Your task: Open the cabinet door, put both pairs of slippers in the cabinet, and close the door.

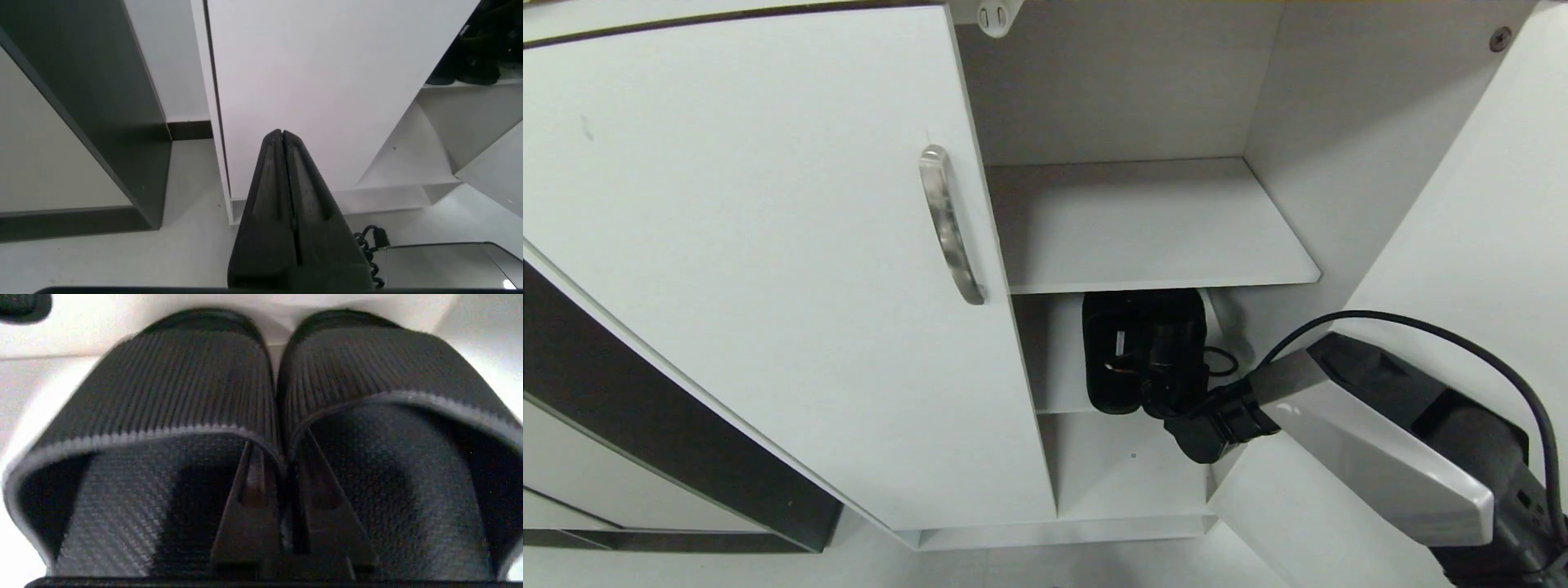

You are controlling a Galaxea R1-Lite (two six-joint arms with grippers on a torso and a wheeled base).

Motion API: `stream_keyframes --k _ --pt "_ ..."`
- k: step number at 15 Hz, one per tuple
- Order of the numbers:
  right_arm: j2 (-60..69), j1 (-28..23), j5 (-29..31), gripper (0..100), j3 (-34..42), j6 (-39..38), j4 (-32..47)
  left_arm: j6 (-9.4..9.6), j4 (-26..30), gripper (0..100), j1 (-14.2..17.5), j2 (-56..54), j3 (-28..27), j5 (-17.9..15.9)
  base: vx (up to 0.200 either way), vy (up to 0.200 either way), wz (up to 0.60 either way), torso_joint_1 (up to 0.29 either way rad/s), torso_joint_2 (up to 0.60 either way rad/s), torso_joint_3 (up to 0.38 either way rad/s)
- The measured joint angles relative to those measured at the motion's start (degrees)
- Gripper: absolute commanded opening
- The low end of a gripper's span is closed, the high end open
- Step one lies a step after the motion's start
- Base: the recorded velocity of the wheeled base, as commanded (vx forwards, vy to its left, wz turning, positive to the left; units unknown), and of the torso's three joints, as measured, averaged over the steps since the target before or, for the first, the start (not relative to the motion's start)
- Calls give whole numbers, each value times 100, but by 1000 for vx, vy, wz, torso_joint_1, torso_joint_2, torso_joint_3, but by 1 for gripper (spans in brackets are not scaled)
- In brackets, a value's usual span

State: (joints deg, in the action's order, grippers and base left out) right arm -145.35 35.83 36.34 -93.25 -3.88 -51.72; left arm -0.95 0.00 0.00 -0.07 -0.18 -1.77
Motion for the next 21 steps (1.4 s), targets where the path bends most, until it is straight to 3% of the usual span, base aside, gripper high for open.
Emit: stream_keyframes --k 3,6,9,17,21 --pt "-140 -35 0 100 -166 -2 63 -11 0 0 0 0 0 22 0 0 0 0 0 0" --pt "-41 -6 -9 100 193 -24 -88 -16 0 0 0 0 0 21 0 0 0 0 0 0" --pt "463 182 -5 100 1395 -28 -547 -11 0 0 0 0 0 21 0 0 0 0 0 0" --pt "2397 1069 -545 100 4973 -24 -2297 -16 0 0 0 0 0 21 -200 0 0 2 2 4" --pt "2851 1282 -780 100 5667 -24 -2716 -9 0 0 0 0 0 18 -50 0 0 1 1 1"
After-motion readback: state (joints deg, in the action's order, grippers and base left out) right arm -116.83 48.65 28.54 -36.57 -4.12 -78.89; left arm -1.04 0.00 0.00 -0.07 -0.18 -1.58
